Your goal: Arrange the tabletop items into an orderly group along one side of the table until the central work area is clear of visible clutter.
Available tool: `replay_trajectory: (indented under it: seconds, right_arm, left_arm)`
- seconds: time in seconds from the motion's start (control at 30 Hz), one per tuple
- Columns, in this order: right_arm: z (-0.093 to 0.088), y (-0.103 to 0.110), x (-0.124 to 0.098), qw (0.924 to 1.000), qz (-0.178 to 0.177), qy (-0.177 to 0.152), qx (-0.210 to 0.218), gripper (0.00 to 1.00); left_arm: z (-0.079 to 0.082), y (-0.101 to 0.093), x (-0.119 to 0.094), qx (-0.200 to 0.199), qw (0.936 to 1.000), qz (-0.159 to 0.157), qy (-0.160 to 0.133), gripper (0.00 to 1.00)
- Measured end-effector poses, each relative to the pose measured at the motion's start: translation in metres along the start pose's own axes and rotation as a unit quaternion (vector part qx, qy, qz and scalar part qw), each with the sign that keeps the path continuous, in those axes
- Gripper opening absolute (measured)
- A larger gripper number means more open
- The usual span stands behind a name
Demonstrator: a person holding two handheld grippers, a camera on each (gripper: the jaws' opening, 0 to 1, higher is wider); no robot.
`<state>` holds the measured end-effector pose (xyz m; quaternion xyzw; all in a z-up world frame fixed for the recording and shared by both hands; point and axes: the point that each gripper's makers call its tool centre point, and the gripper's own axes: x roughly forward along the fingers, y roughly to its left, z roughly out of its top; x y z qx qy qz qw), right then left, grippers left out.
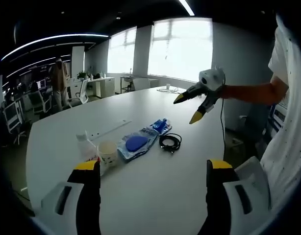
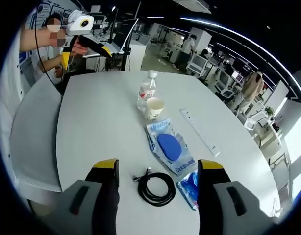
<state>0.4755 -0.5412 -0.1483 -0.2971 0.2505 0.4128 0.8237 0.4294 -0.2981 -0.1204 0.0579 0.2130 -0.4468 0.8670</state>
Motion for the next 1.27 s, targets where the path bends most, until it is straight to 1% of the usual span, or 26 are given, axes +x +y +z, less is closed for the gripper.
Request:
replay_trajectory:
  seconds: [0.03, 0.13, 0.2, 0.23, 0.3, 0.43, 0.57, 0.63, 0.67, 0.73, 0.8, 0.93, 1.1, 1.13, 1.27]
  right_arm:
    - [-0.001, 0.0, -0.002, 1.0, -0.001, -0.001, 0.003, 0.65]
    - [-0.013, 0.003, -0.017, 0.9996, -0.016, -0.005, 0.021, 0.66]
    - [-0.02, 0.004, -0.025, 0.9988, -0.024, -0.012, 0.041, 0.67]
    - [-0.025, 0.006, -0.03, 0.9978, -0.027, -0.018, 0.058, 0.67]
    - [-0.037, 0.007, -0.038, 0.9967, -0.035, -0.018, 0.071, 0.68]
    - [-0.061, 0.013, -0.051, 0.994, -0.049, -0.011, 0.097, 0.7]
    - [-0.083, 0.018, -0.062, 0.991, -0.061, -0.003, 0.119, 0.71]
    - [-0.096, 0.02, -0.068, 0.9878, -0.068, -0.002, 0.14, 0.71]
    - [-0.1, 0.021, -0.069, 0.9872, -0.07, 0.0, 0.144, 0.71]
    - [-0.113, 0.023, -0.074, 0.9852, -0.077, 0.005, 0.153, 0.71]
    - [-0.119, 0.027, -0.076, 0.9834, -0.079, 0.007, 0.163, 0.72]
    - [-0.133, 0.034, -0.078, 0.9814, -0.081, 0.017, 0.173, 0.73]
    - [-0.147, 0.039, -0.081, 0.9786, -0.083, 0.026, 0.186, 0.73]
    - [-0.15, 0.04, -0.082, 0.9776, -0.083, 0.029, 0.191, 0.73]
    - [-0.157, 0.044, -0.083, 0.9775, -0.084, 0.038, 0.19, 0.73]
  left_arm:
    - [0.0, -0.002, 0.001, 0.001, 1.0, -0.001, 0.0, 0.93]
    - [-0.002, -0.01, 0.005, 0.006, 1.0, -0.003, 0.004, 0.93]
    - [-0.004, -0.012, 0.007, 0.007, 1.0, -0.002, 0.005, 0.94]
    - [-0.005, -0.013, 0.009, 0.008, 0.9999, 0.0, 0.007, 0.94]
    - [-0.008, -0.015, 0.013, 0.015, 0.9998, 0.002, 0.015, 0.95]
    - [-0.013, -0.02, 0.022, 0.014, 0.9997, 0.006, 0.021, 0.96]
    - [-0.029, -0.02, 0.027, 0.017, 0.9985, 0.019, 0.048, 0.96]
    - [-0.038, -0.017, 0.028, 0.011, 0.998, 0.027, 0.056, 0.96]
    - [-0.043, -0.016, 0.029, 0.005, 0.9976, 0.031, 0.062, 0.96]
    - [-0.051, -0.015, 0.031, -0.005, 0.9974, 0.035, 0.063, 0.96]
    - [-0.065, -0.012, 0.032, -0.009, 0.9959, 0.044, 0.078, 0.96]
    - [-0.086, -0.011, 0.033, -0.019, 0.9935, 0.057, 0.097, 0.95]
    - [-0.1, -0.012, 0.032, -0.031, 0.9917, 0.067, 0.105, 0.95]
    - [-0.102, -0.012, 0.032, -0.033, 0.9913, 0.069, 0.106, 0.95]
    - [-0.103, -0.012, 0.029, -0.038, 0.9912, 0.075, 0.102, 0.95]
